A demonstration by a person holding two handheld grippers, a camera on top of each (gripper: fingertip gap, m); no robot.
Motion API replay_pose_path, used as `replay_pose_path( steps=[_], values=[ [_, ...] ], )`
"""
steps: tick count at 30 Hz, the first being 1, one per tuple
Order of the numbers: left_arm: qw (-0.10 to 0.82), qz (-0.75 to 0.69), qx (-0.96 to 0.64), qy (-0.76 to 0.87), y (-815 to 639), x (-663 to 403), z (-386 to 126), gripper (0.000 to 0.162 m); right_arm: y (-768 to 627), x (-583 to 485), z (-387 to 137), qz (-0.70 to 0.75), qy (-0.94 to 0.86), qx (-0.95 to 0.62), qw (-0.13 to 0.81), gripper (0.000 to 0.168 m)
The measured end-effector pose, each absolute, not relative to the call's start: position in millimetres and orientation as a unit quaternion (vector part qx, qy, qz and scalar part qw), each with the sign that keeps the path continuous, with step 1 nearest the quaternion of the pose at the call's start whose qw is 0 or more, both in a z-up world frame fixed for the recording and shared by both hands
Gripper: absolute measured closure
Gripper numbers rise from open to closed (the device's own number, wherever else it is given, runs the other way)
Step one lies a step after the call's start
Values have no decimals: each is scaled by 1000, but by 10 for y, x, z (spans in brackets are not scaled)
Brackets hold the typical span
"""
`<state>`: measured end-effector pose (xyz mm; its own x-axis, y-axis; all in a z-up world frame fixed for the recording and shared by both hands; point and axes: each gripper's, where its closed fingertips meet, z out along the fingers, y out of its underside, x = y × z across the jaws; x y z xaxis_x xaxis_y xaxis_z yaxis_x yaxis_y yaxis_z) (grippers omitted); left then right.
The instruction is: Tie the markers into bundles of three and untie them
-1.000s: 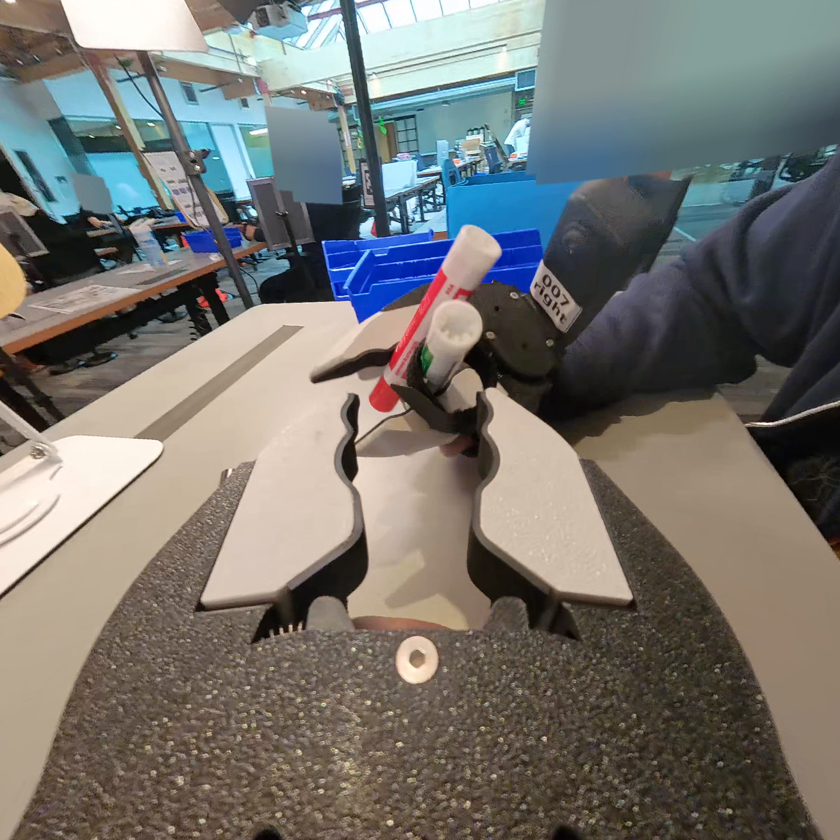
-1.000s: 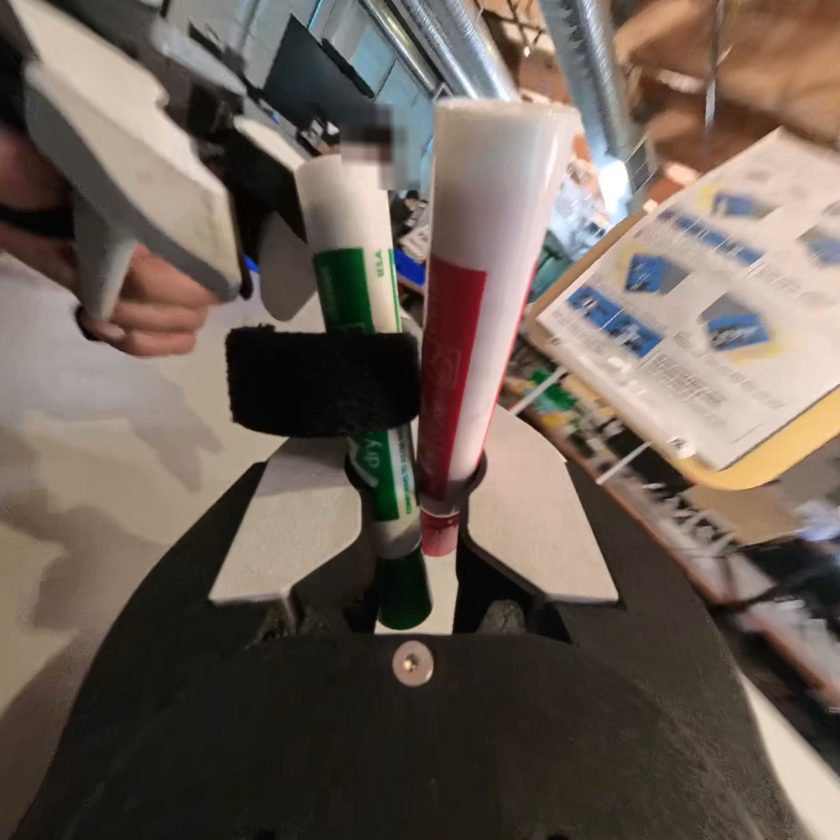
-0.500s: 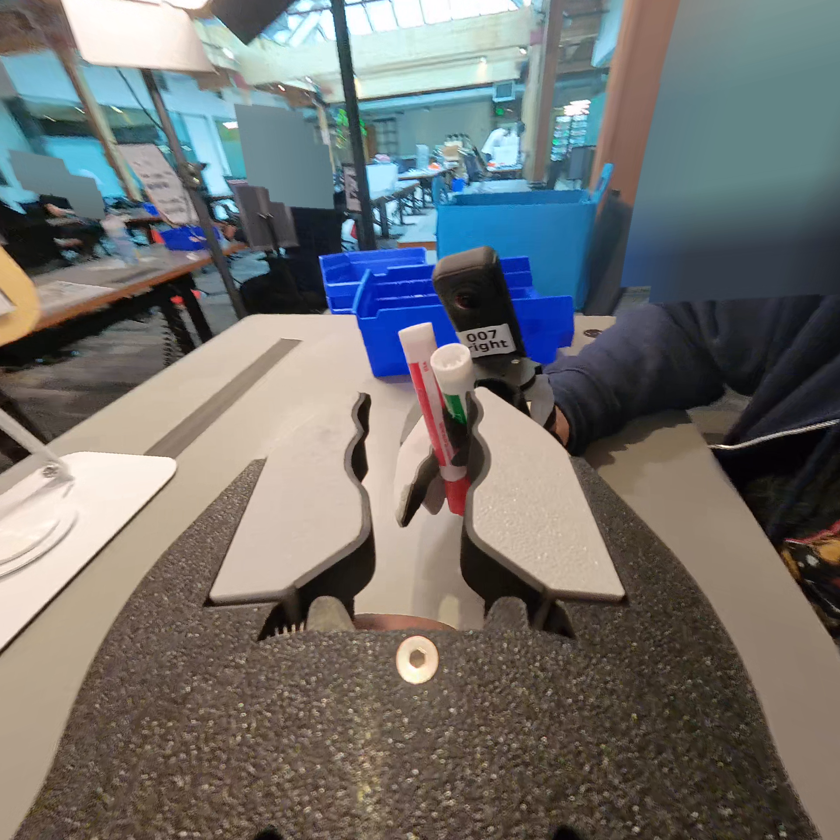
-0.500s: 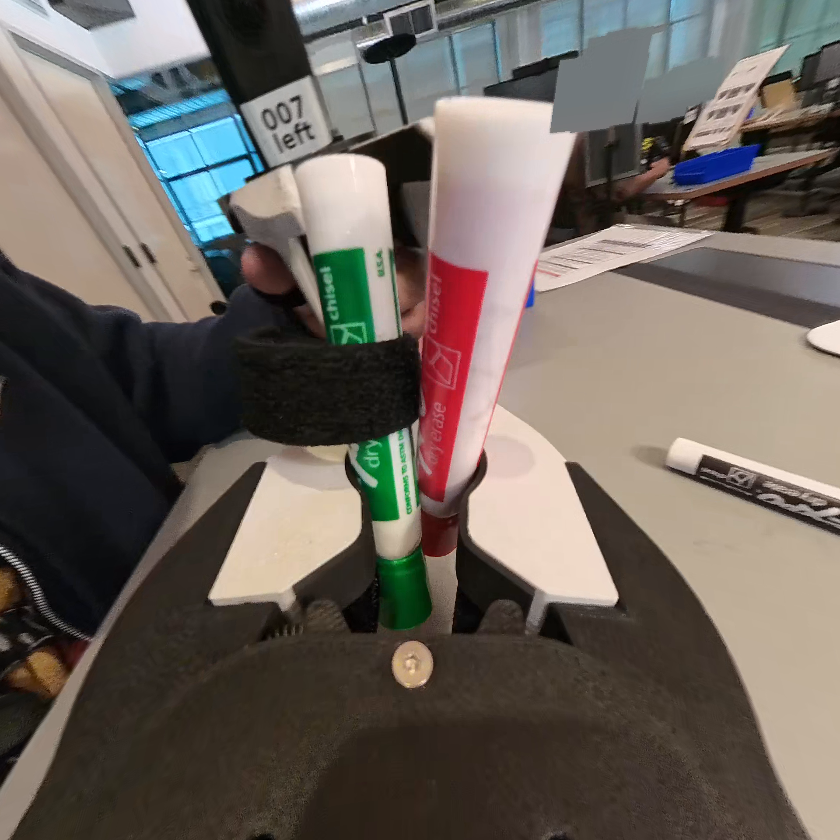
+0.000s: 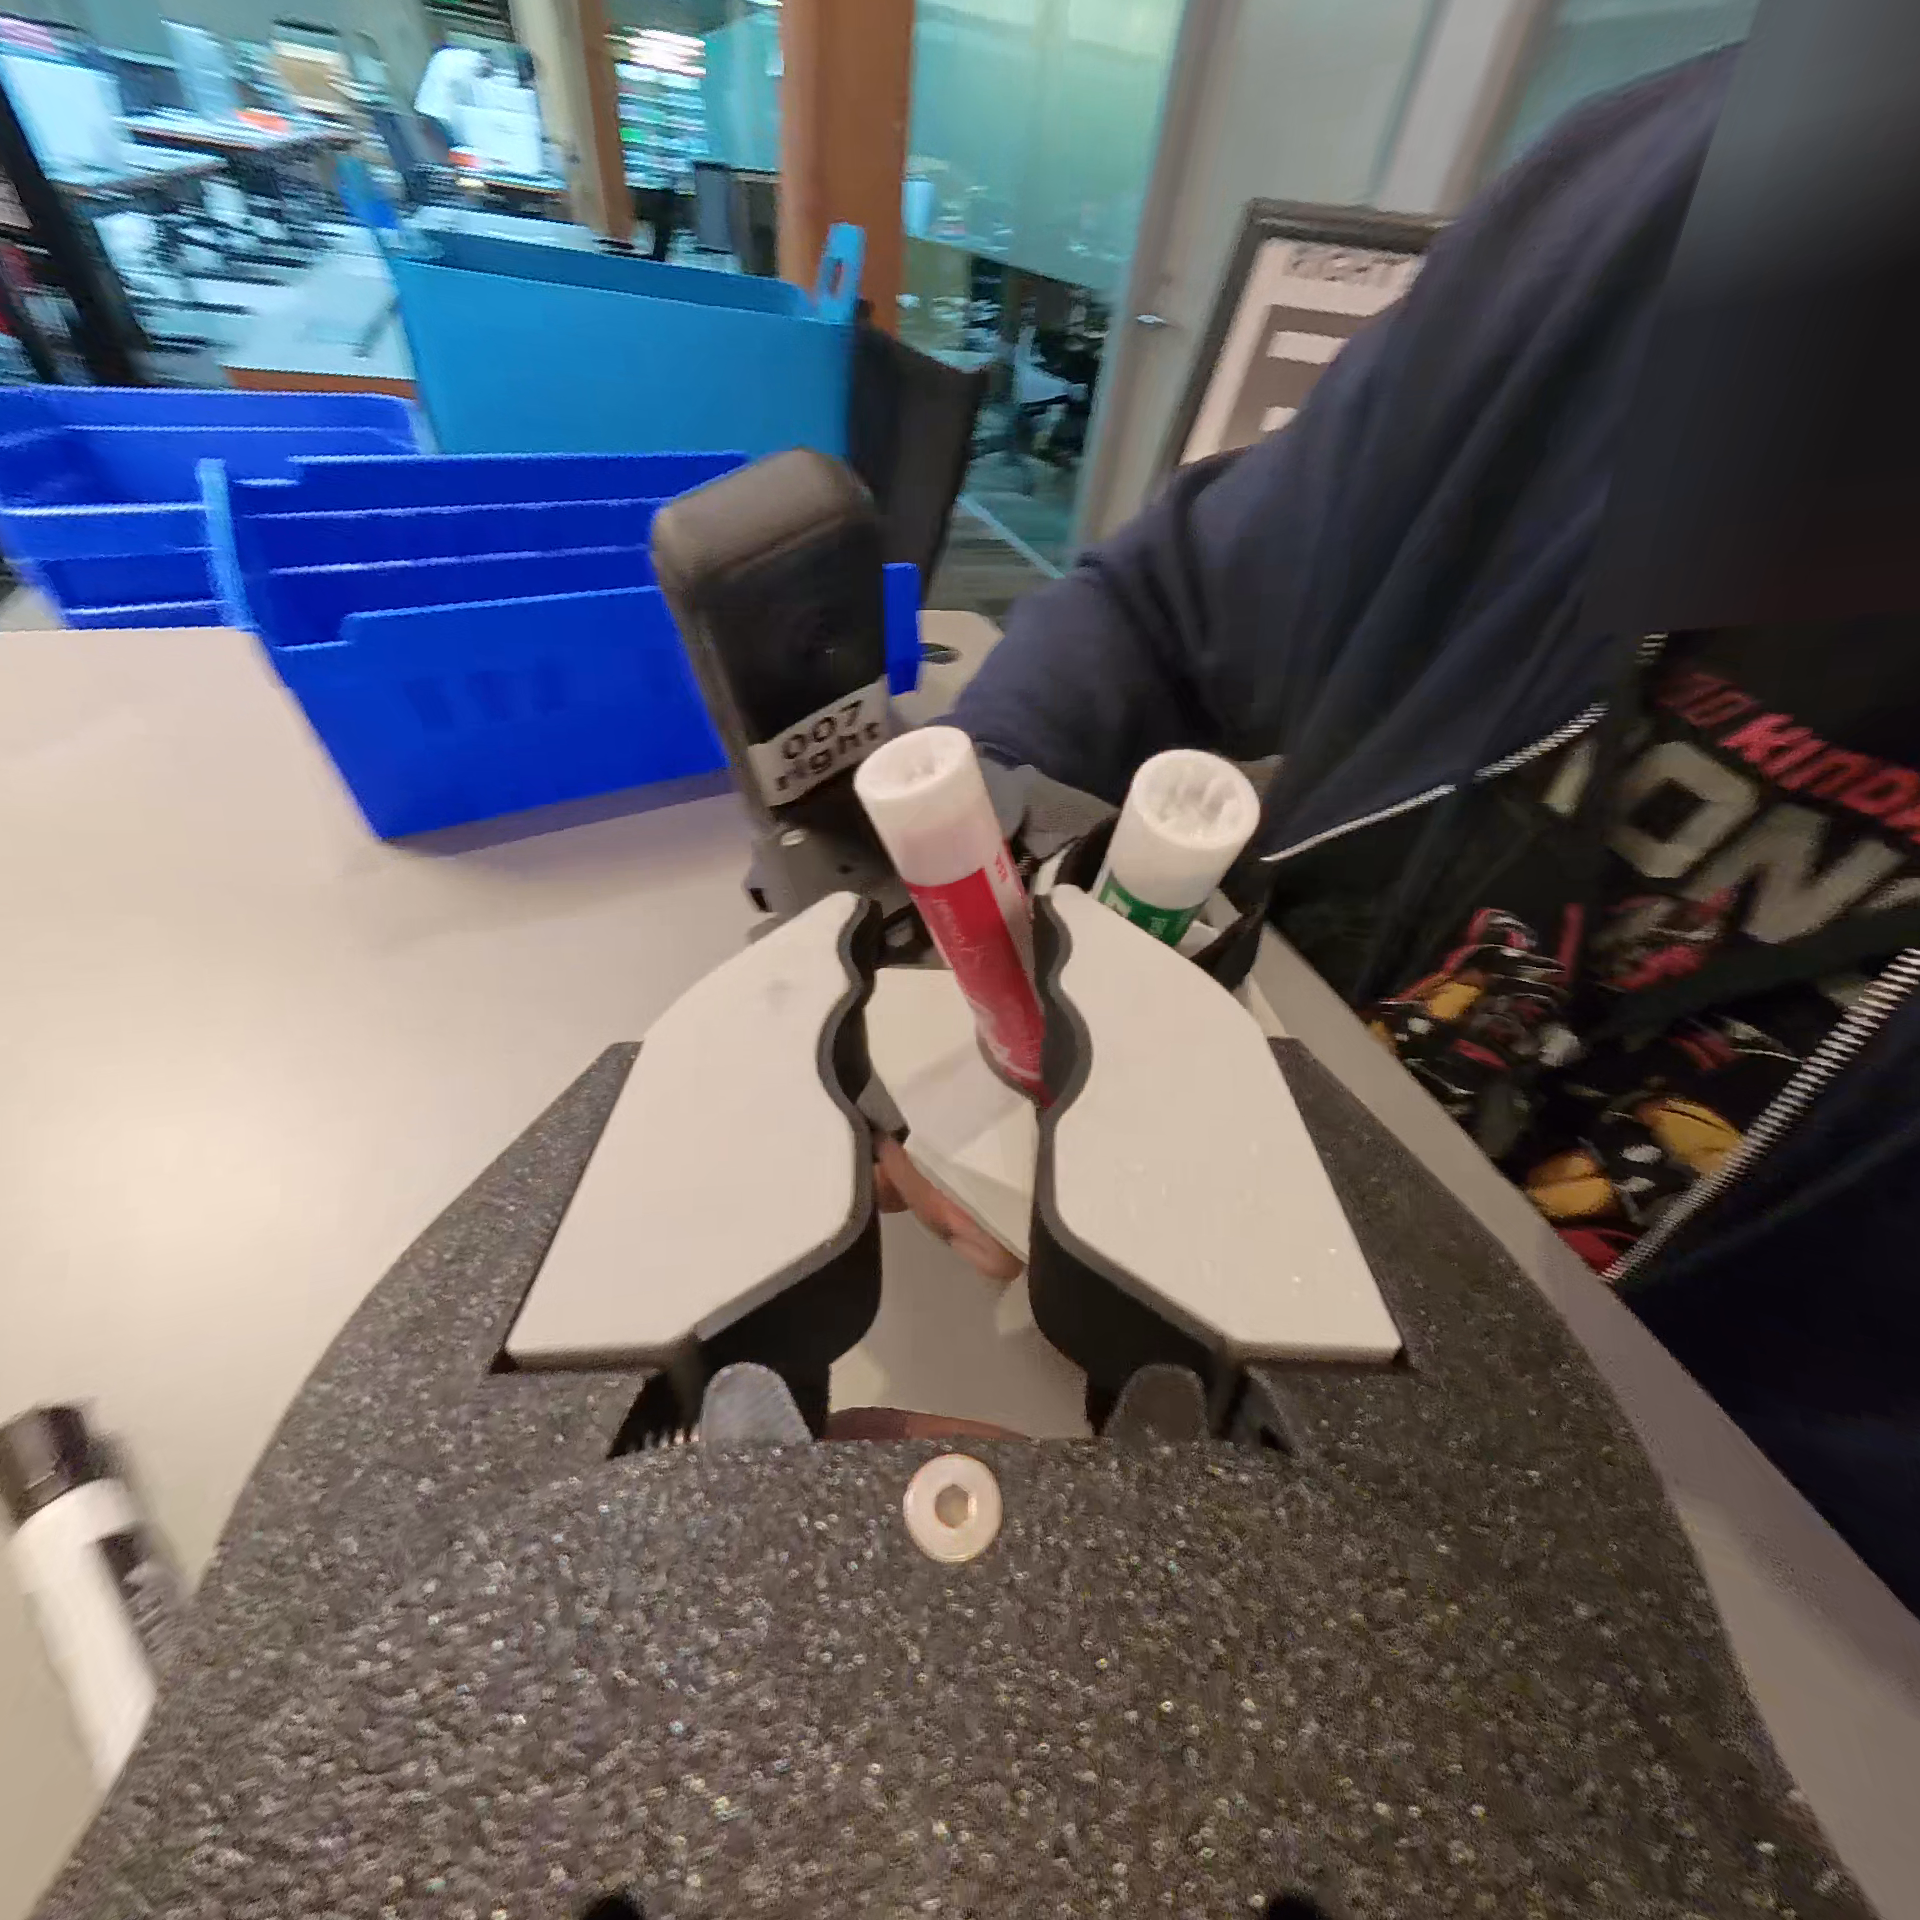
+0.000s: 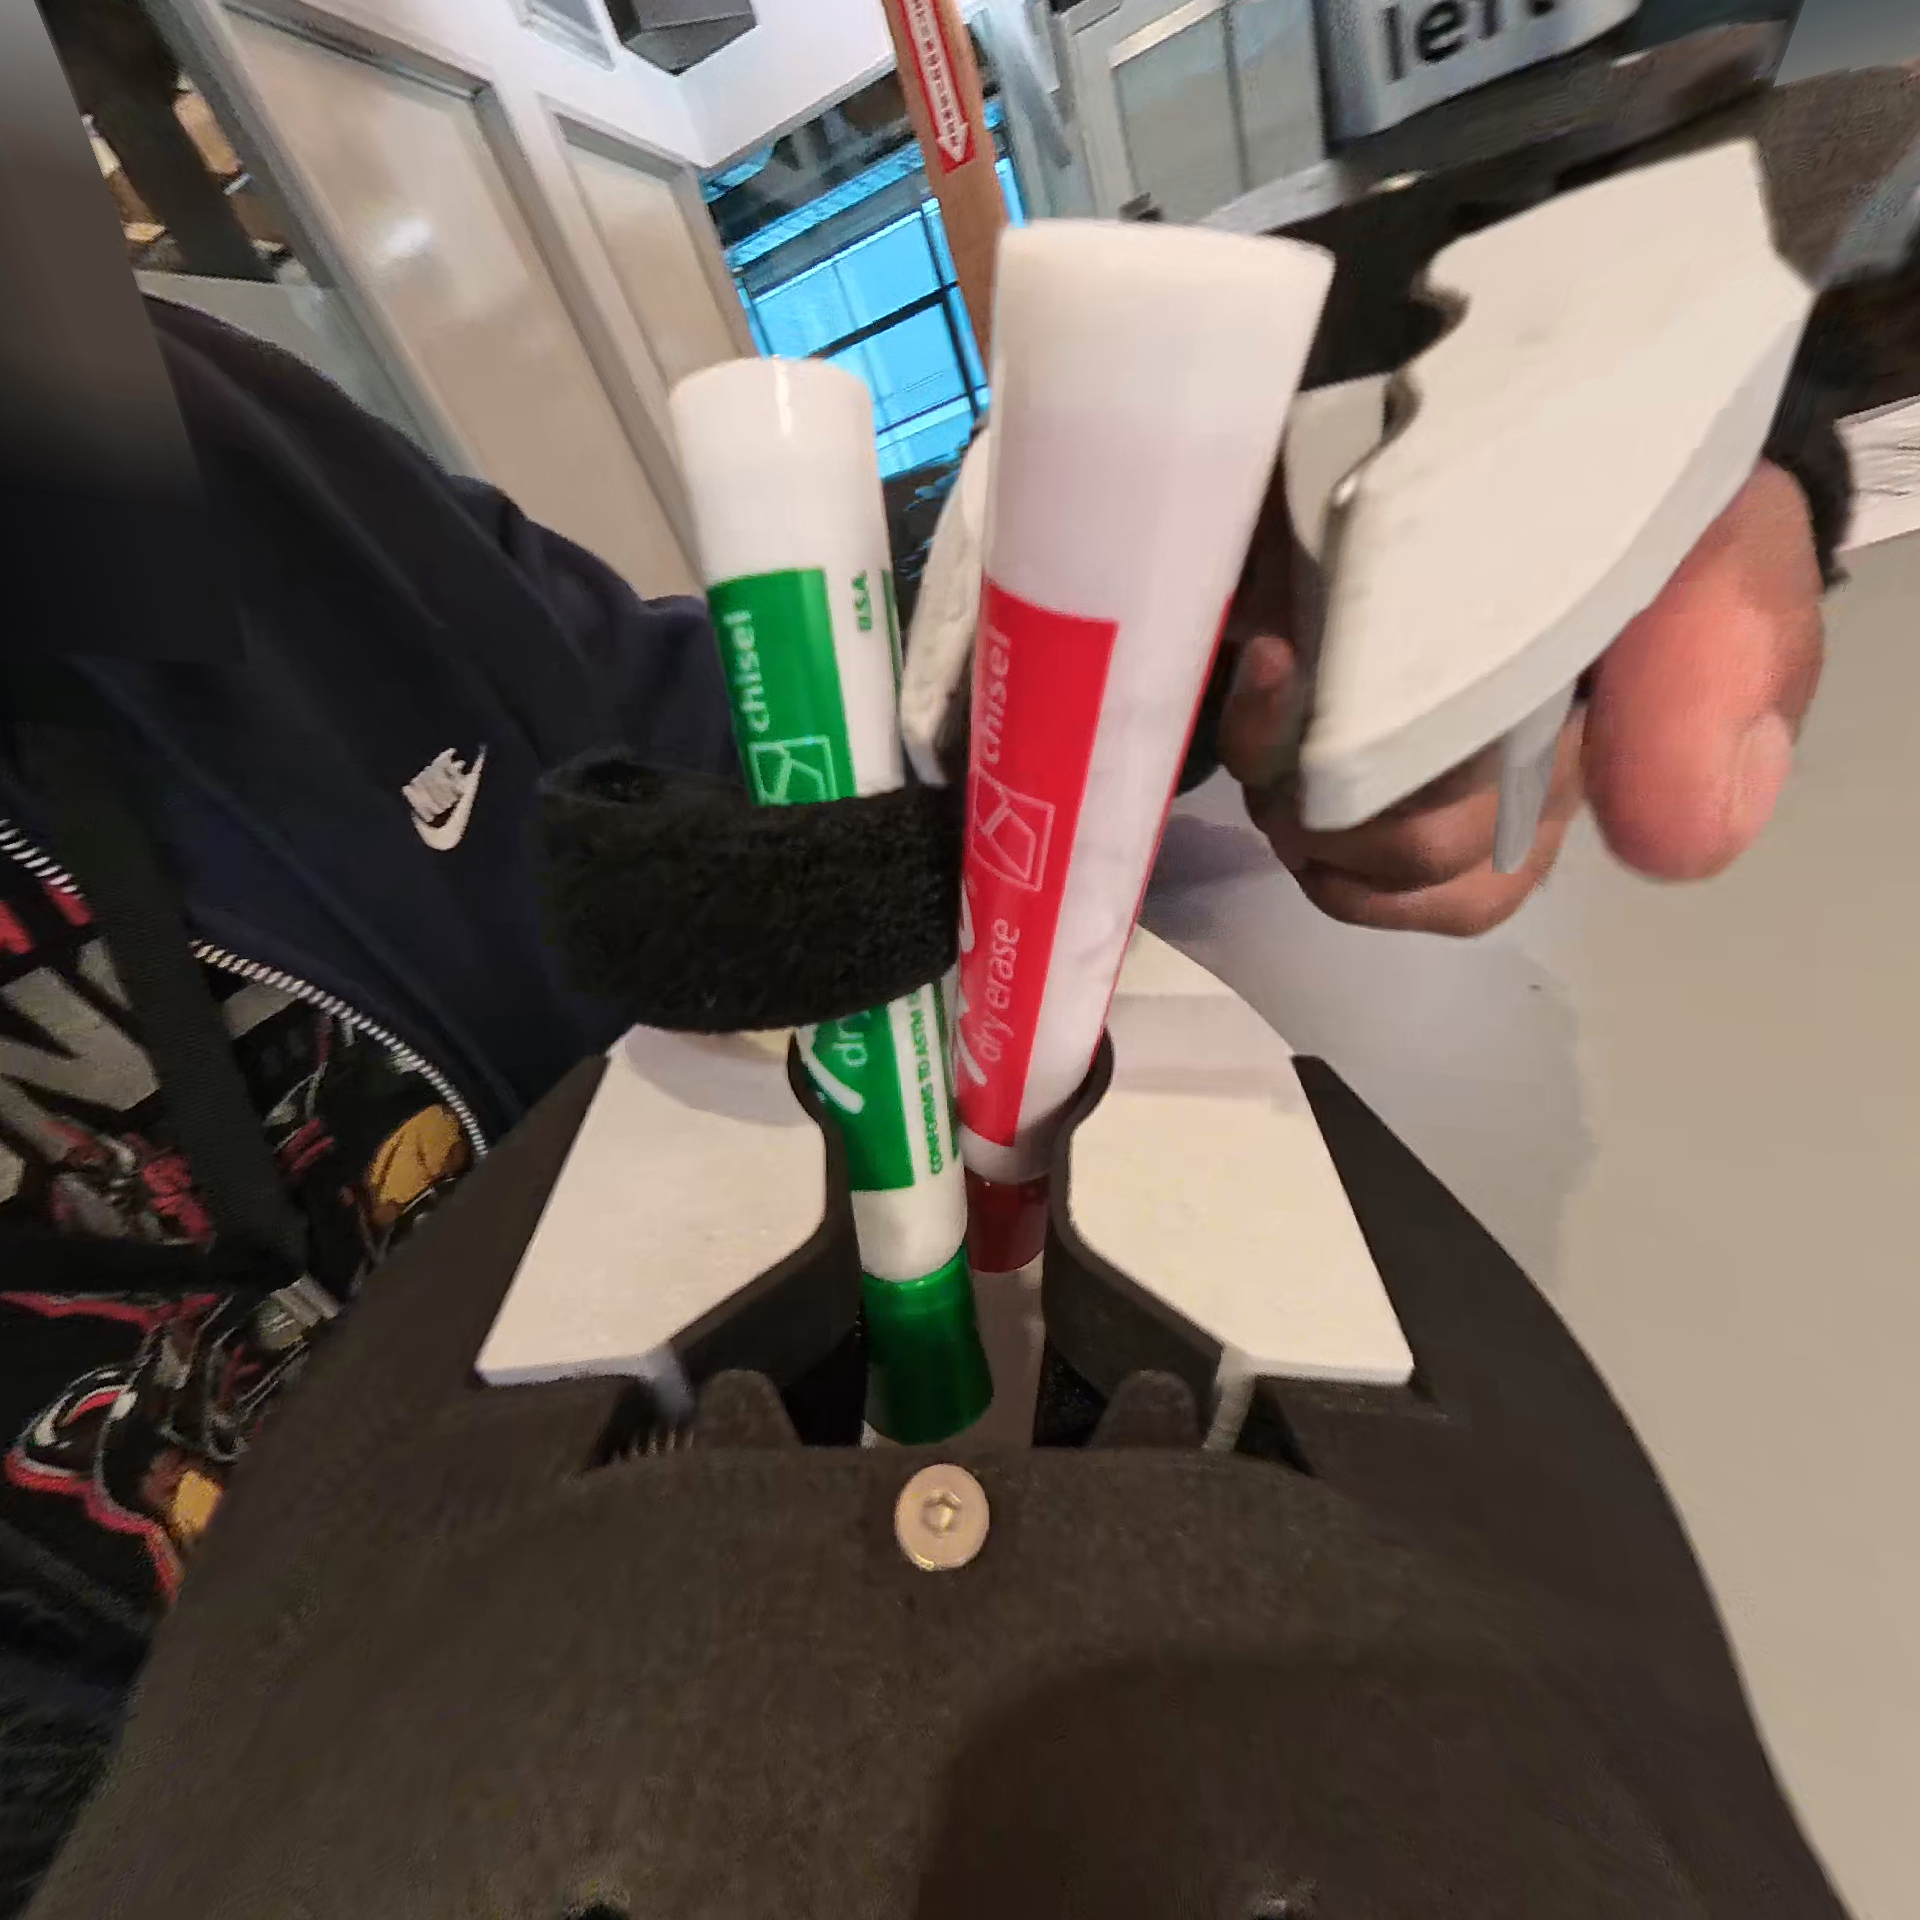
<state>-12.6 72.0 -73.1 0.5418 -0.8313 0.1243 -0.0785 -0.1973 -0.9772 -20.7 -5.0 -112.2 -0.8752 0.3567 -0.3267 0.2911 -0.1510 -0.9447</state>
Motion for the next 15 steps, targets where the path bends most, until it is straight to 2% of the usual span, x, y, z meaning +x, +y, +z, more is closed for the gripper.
replay_pose_path(
  steps=[2,5,15],
  values=[
    [524,-386,-678,342,668,-51,-744,140,-91,-167,-1135,714,-658,-240,7,128],
    [522,-408,-669,336,678,-33,-757,140,-105,-167,-1153,710,-661,-242,3,128],
    [617,-356,-648,269,768,-173,-546,143,131,-259,-952,751,-604,-266,8,128]
  ],
)
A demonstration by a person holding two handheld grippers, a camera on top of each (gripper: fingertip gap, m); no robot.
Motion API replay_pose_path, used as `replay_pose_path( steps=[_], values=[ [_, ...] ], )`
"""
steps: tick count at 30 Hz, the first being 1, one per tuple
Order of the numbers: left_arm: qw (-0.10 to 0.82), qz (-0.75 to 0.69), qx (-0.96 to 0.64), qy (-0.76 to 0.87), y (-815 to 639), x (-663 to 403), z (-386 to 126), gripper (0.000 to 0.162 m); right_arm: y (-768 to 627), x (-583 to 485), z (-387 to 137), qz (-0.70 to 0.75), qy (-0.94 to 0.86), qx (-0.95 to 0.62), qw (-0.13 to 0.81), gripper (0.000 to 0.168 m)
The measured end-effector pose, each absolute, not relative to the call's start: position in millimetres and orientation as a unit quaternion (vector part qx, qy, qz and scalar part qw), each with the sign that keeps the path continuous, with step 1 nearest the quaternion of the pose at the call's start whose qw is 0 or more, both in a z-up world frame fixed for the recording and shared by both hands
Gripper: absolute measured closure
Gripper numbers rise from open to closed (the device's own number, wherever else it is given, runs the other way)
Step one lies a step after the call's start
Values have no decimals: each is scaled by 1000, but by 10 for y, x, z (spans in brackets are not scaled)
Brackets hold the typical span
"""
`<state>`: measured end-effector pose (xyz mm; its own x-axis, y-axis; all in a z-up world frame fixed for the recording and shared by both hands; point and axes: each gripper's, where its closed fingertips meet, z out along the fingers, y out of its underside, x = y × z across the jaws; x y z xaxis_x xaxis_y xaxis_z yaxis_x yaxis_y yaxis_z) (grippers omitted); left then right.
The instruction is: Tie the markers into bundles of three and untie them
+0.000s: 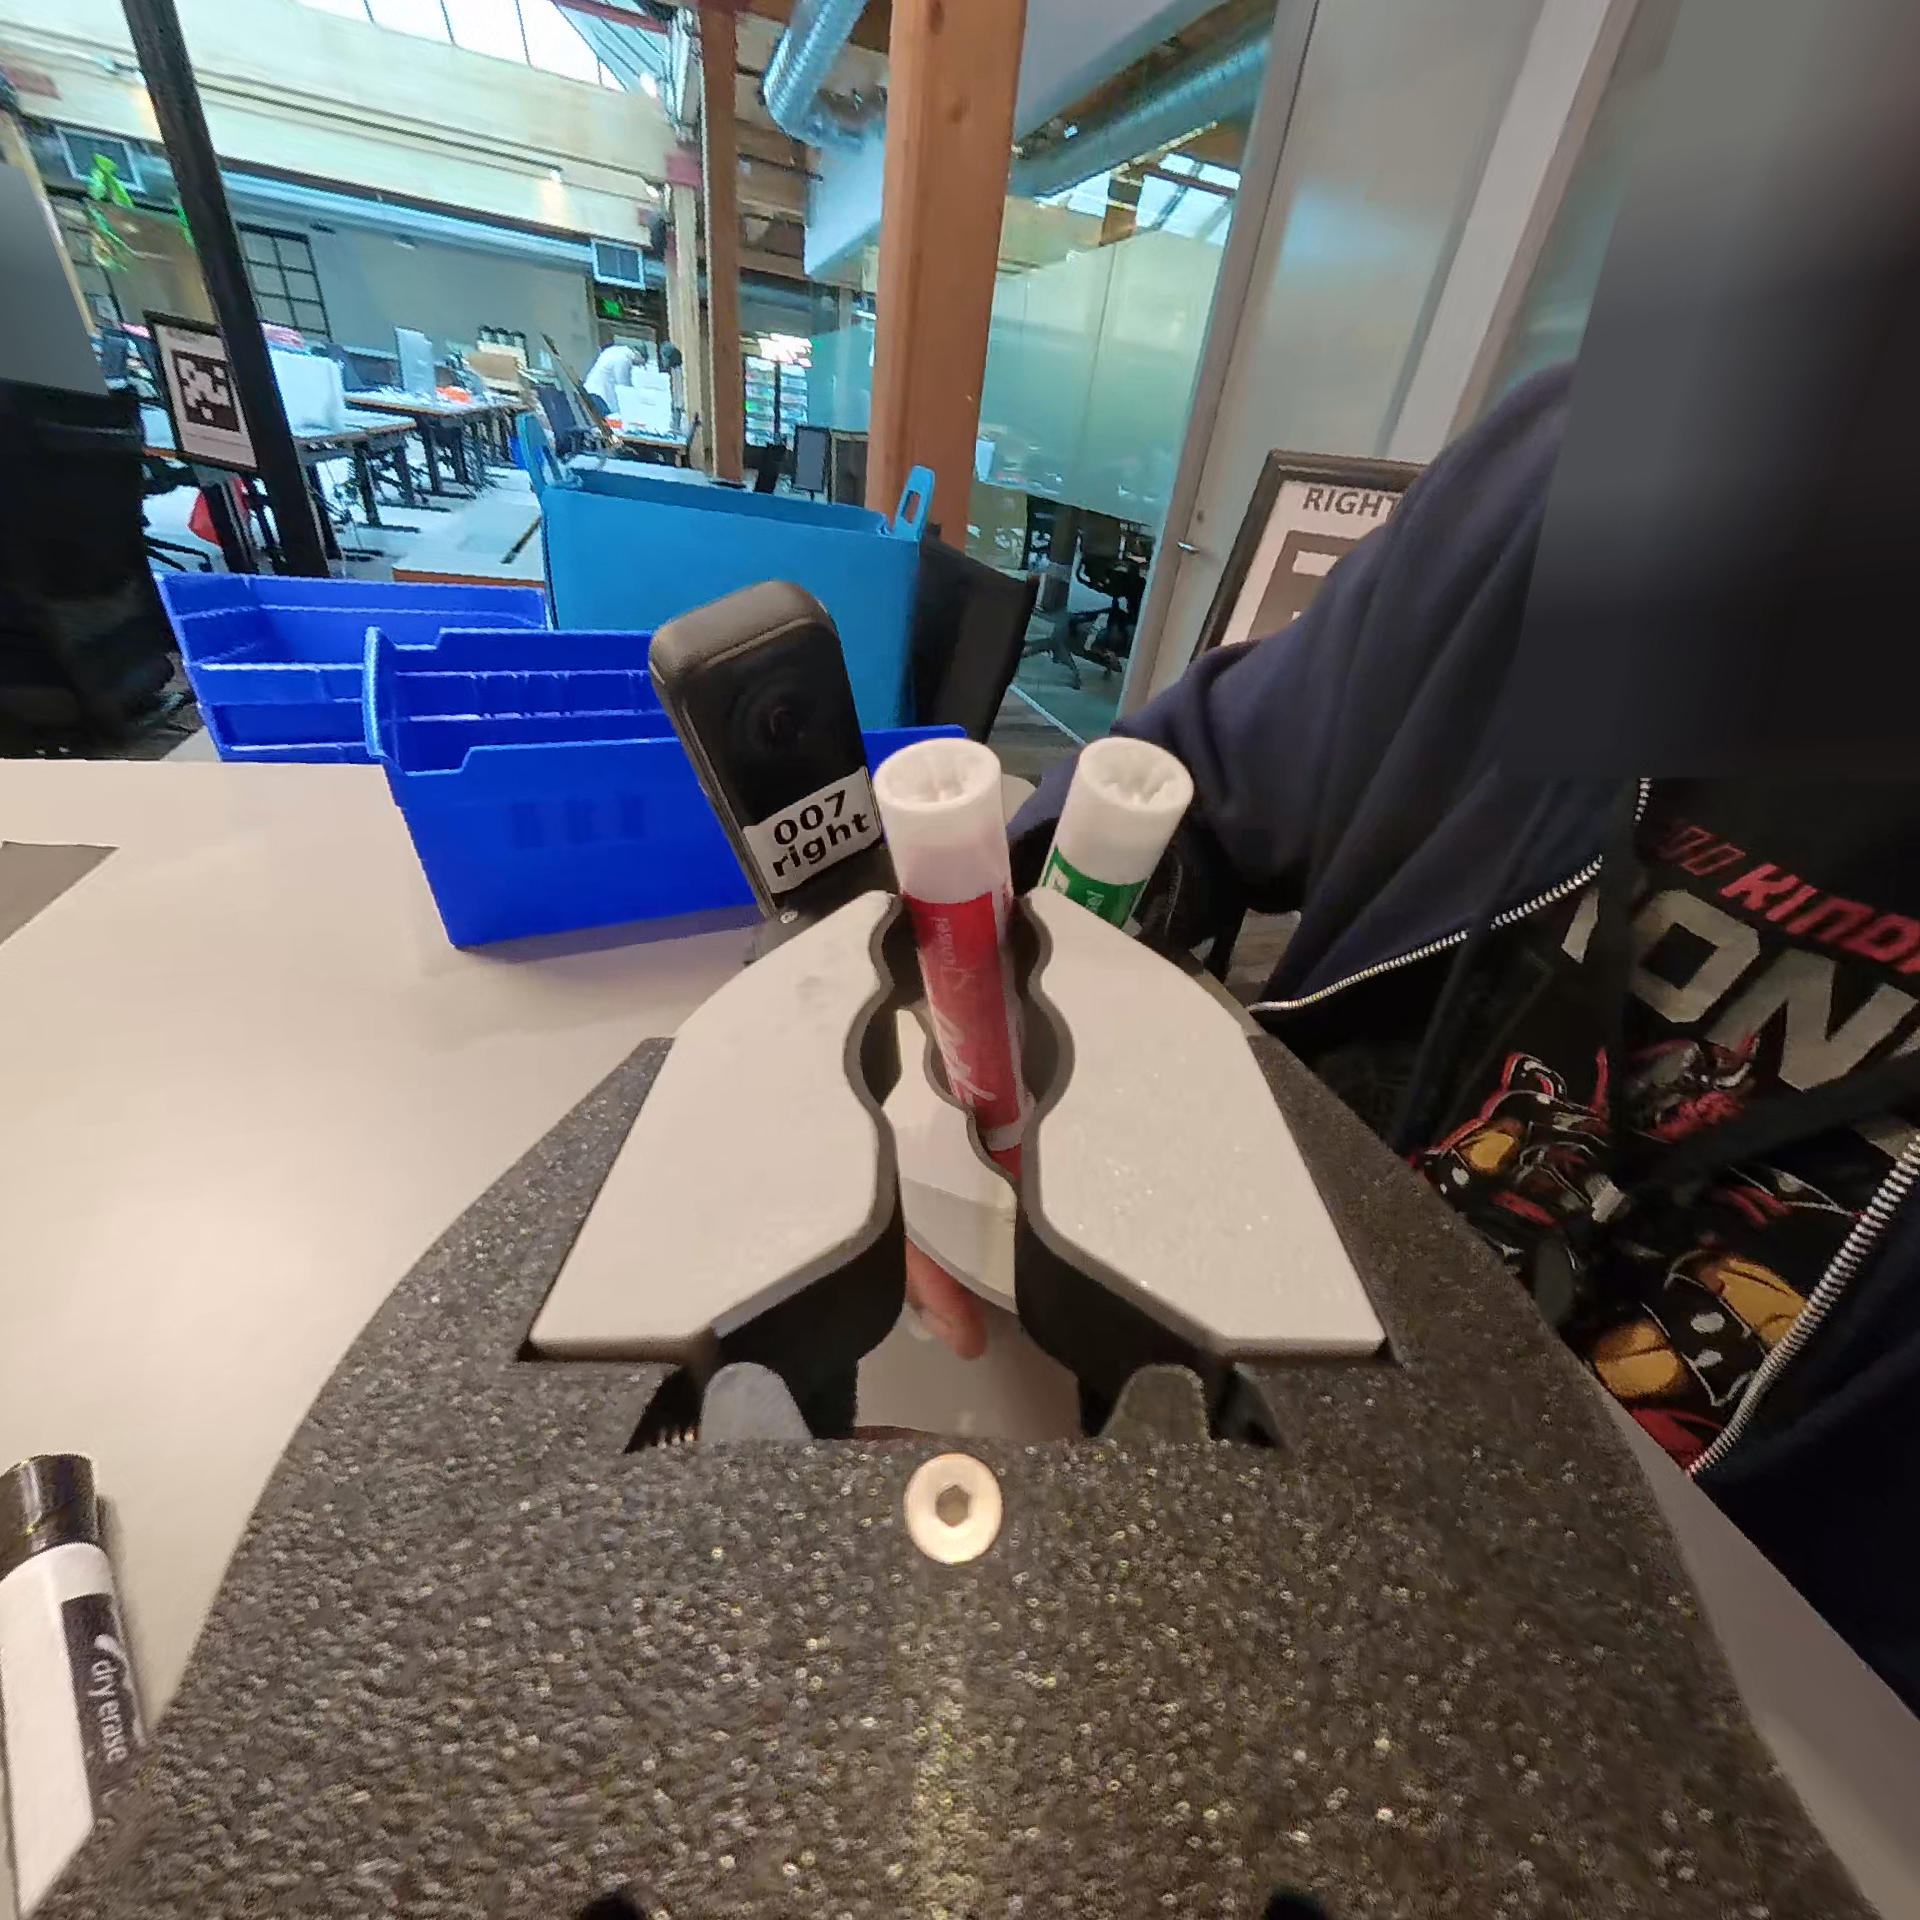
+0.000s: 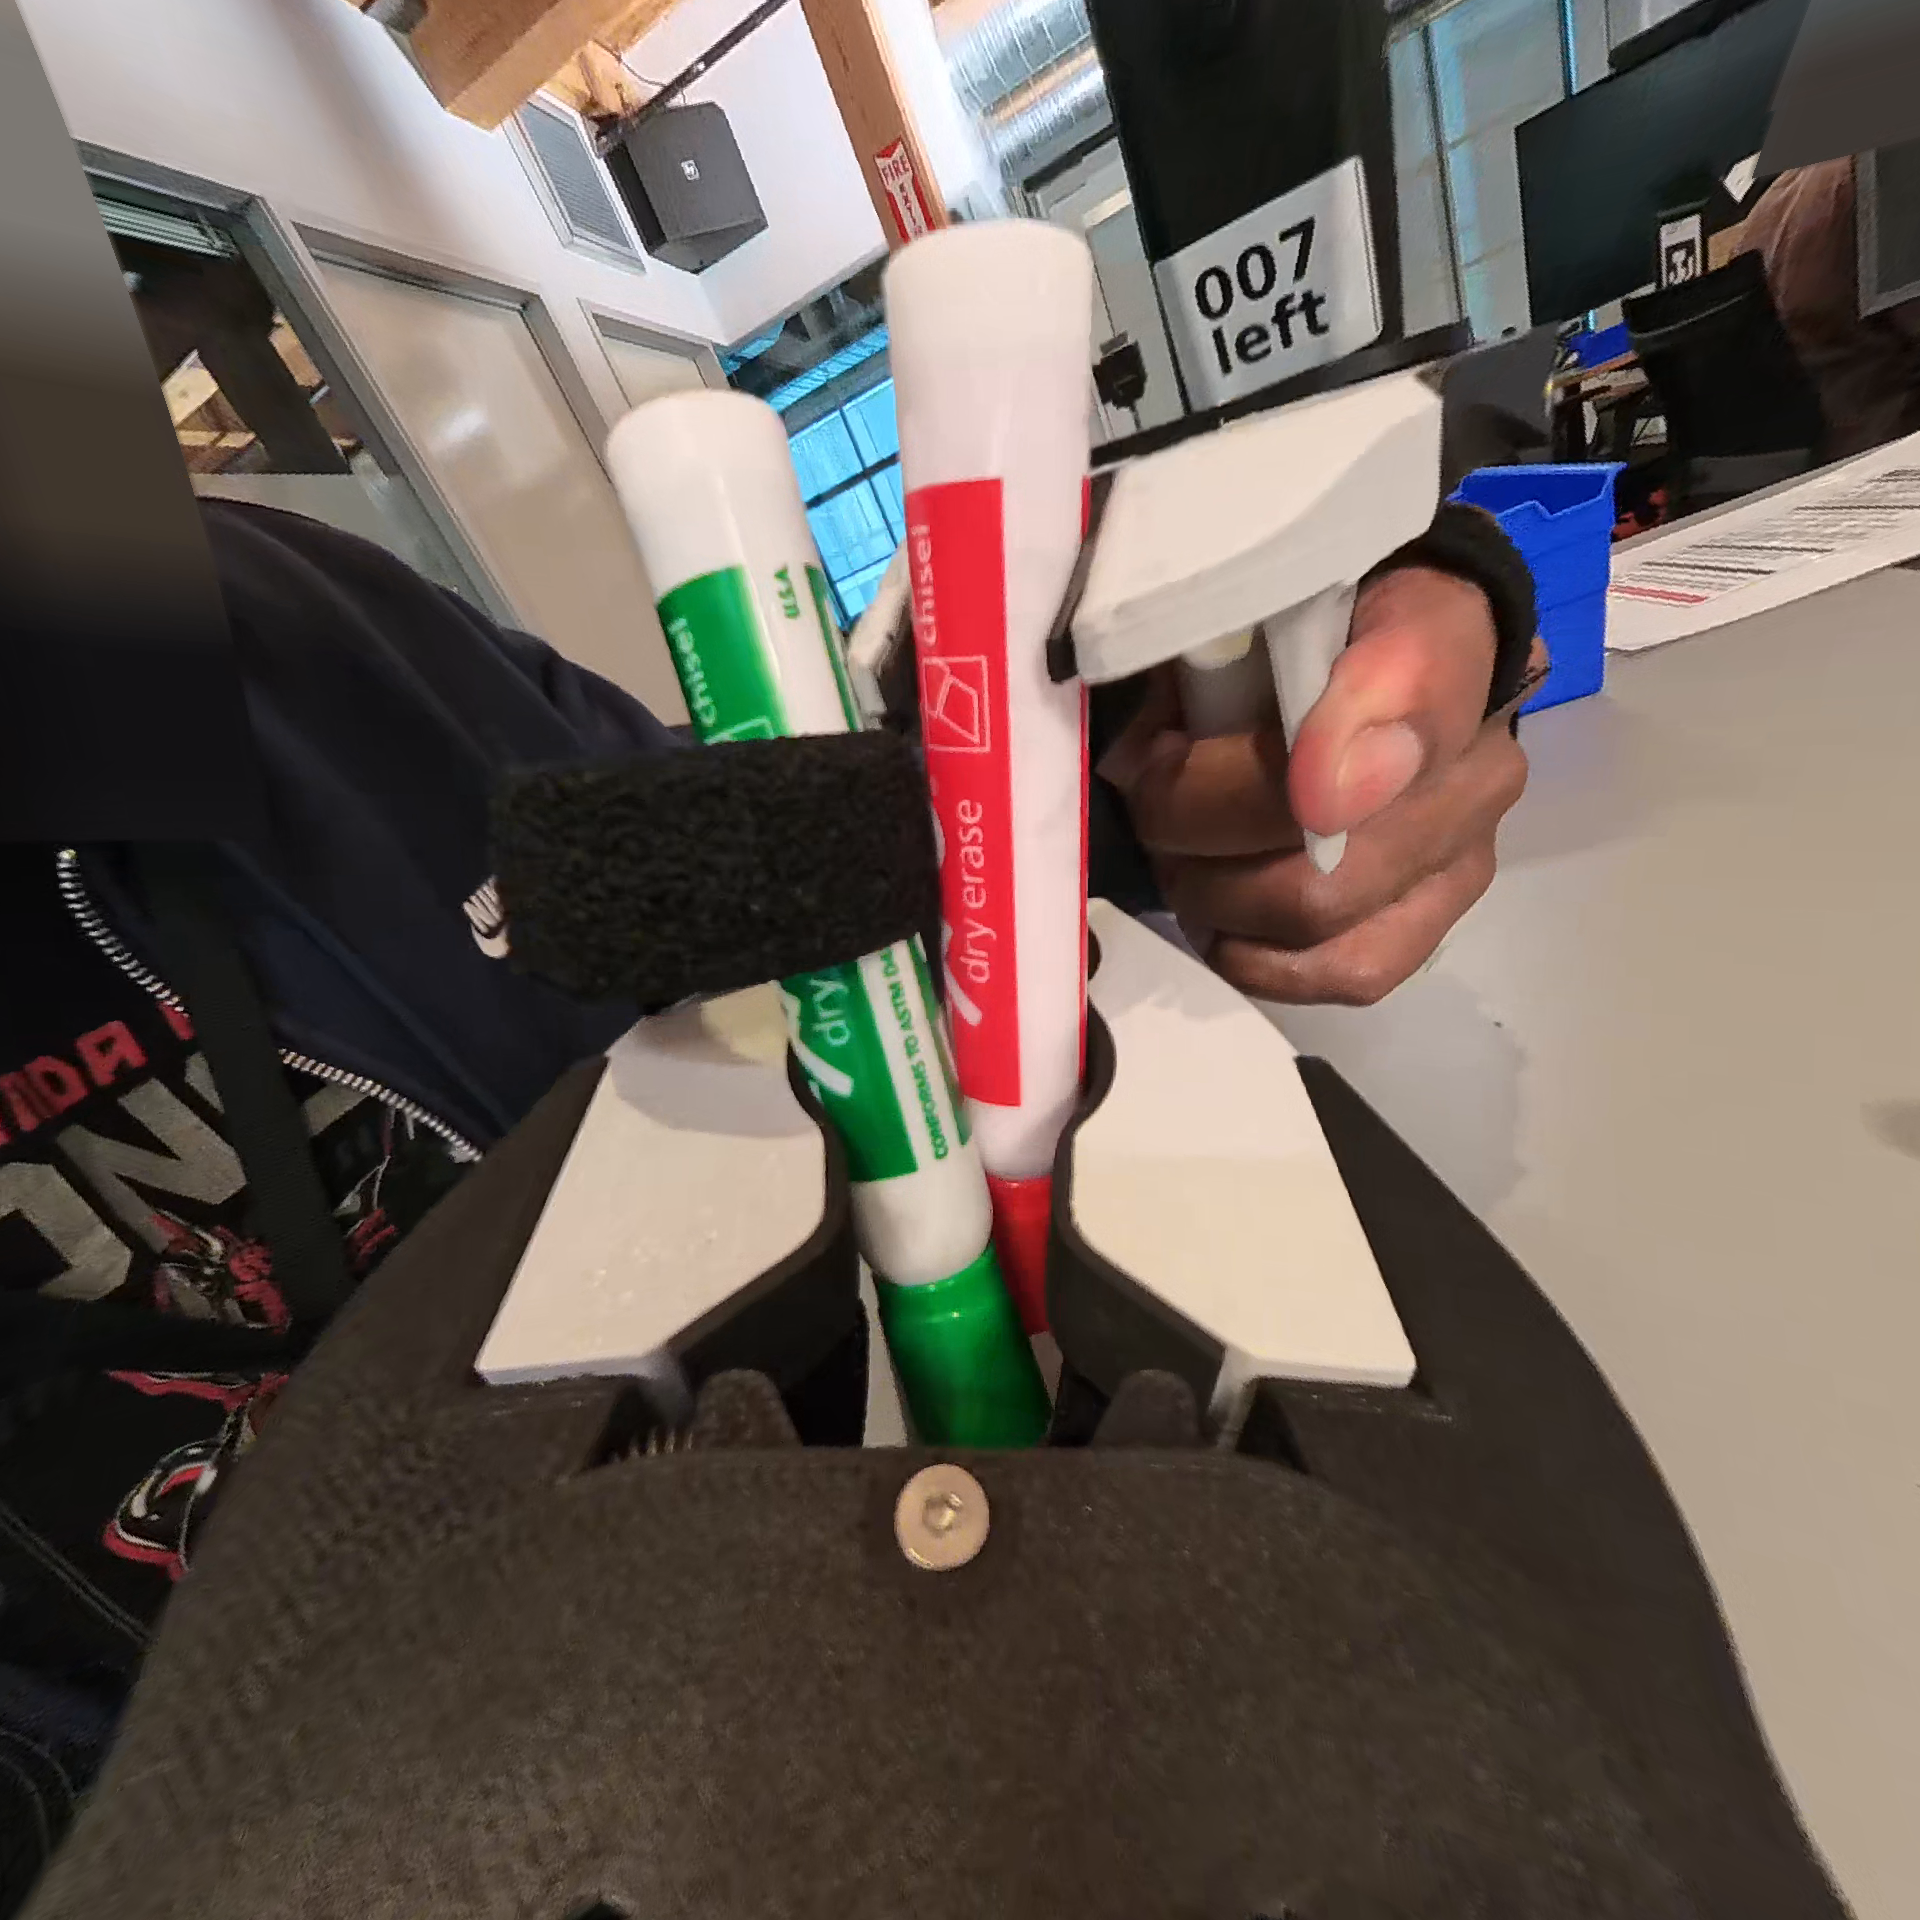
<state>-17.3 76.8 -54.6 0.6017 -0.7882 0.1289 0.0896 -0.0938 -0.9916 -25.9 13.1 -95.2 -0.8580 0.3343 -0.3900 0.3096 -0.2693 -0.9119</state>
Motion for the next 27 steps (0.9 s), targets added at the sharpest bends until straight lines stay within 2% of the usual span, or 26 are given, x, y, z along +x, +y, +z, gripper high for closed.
replay_pose_path(
  steps=[5,7,11,21,24,27],
  values=[
    [645,-339,-641,243,809,-253,-481,143,218,-336,-963,744,-600,-292,36,131],
    [664,-339,-624,235,781,-299,-377,143,279,-368,-977,739,-600,-297,68,145],
    [672,-332,-620,233,738,-333,-312,143,338,-431,-996,719,-612,-305,128,152],
    [701,-288,-607,239,711,-406,-265,144,504,-508,-936,715,-593,-320,187,148],
    [742,-288,-561,226,624,-467,-37,144,523,-502,-960,709,-597,-318,198,158],
    [766,-291,-532,214,487,-606,200,144,507,-512,-1004,695,-608,-318,213,158]
  ],
)
